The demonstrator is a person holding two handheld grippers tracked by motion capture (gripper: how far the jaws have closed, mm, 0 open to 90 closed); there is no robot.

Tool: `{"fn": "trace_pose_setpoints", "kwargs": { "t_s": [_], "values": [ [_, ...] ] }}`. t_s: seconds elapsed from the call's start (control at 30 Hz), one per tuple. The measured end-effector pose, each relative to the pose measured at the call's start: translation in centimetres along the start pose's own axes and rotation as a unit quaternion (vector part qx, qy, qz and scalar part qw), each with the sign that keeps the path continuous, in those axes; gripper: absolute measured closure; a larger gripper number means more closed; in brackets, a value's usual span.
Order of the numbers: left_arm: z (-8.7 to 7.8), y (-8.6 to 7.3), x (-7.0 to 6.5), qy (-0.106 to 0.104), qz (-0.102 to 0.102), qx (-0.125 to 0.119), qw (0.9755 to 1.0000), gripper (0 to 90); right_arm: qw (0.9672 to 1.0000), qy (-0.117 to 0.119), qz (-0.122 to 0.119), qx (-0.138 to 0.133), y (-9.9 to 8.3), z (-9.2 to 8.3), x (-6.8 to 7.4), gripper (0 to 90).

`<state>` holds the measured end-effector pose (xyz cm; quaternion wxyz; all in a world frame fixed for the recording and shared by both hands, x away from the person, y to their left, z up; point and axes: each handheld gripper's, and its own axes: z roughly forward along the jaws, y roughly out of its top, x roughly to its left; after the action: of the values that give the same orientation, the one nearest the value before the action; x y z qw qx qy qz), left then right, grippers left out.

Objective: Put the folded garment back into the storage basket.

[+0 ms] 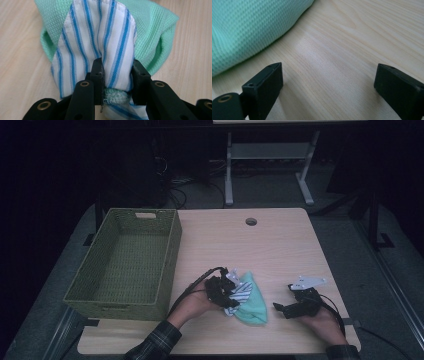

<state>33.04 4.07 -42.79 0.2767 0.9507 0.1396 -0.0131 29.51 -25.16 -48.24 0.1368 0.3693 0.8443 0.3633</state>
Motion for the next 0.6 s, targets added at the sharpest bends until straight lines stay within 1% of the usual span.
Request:
{"fn": "trace_pose_setpoints", "kwargs": {
  "t_s": [0.07,0.17,0.27,0.37,0.5,0.6],
  "values": [
    [-0.5,0.1,0.1,0.000,-0.006,-0.006,1.0000,67.9,1.0000,0.000,0.000,0.000,0.0,0.0,0.0,8.2],
    [-1.2,0.4,0.2,0.001,-0.008,-0.013,0.9999,68.0,1.0000,0.000,0.000,0.000,0.0,0.0,0.0,8.3],
    [-2.0,0.8,0.2,-0.001,-0.006,-0.016,0.9999,67.9,1.0000,0.000,0.001,0.000,0.0,0.0,0.0,8.3],
    [-2.8,1.3,0.1,0.002,-0.003,-0.016,0.9999,67.9,1.0000,0.000,0.001,0.000,0.0,0.0,0.0,8.2],
    [-3.6,1.8,0.1,0.002,-0.006,-0.024,0.9997,67.8,1.0000,0.000,0.000,0.000,0.0,0.0,0.0,8.2],
    [-4.3,2.0,0.1,0.006,-0.006,-0.023,0.9997,67.7,1.0000,0.000,0.000,-0.001,0.0,0.0,0.0,8.2]
  ]
}}
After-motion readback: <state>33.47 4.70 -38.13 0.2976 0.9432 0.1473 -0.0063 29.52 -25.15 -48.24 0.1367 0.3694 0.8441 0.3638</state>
